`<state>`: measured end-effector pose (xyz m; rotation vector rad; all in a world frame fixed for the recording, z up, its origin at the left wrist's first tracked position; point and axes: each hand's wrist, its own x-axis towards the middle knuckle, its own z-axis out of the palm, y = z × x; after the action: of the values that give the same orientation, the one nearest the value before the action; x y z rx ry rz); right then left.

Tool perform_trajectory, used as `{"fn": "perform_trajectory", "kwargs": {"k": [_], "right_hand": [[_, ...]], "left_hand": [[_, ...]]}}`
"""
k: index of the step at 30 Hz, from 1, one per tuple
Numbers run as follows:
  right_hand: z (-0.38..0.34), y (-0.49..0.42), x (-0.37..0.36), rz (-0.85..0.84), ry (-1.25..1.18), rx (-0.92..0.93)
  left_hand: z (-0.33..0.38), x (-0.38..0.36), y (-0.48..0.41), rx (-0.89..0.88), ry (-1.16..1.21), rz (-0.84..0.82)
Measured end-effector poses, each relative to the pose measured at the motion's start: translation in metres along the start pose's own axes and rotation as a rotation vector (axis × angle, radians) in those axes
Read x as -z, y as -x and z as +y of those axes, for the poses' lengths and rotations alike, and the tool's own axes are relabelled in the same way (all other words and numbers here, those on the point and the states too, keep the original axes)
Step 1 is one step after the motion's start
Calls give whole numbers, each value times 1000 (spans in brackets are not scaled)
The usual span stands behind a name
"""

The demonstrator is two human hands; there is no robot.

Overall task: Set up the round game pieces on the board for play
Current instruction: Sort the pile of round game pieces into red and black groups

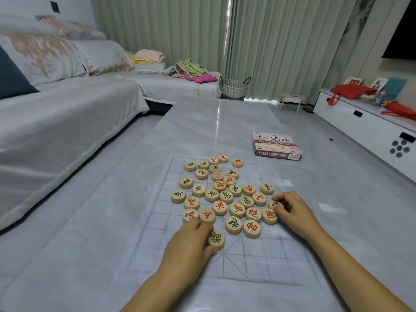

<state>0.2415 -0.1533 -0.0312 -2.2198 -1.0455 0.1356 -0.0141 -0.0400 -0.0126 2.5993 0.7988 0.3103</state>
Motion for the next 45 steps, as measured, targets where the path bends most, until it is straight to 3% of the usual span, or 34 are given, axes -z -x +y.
{"fn": "perform_trajectory", "kwargs": {"k": [6,10,16,20,24,27,31,34,38,41,45], "right_hand": [[-2,-2,-1,1,48,27],[0,-3,-1,25,-64,-32],[-5,-5,5,45,-202,-73],[-33,-3,2,72,44,140],[-84,2,-24,-109,127,350],[-112,2,-41,-183,208,348],[-112,14,-37,-85,285,299],[-98,32,-28,-84,445,305],[-90,55,-45,-26,589,409],[-98,62,-58,12,475,443],[-99,64,-56,-134,253,418]], "left_hand": [[-14,6,-9,98,-21,166],[-22,11,-13,135,45,259],[-42,23,-23,236,19,253],[-49,26,-28,277,15,180],[-49,26,-33,279,50,117],[-49,23,-31,254,109,55],[-46,21,-25,178,168,105],[-33,21,-22,16,174,189],[-11,11,-14,-215,1,56],[-9,6,-12,-222,-118,31],[-17,8,-10,-176,-66,102]]}}
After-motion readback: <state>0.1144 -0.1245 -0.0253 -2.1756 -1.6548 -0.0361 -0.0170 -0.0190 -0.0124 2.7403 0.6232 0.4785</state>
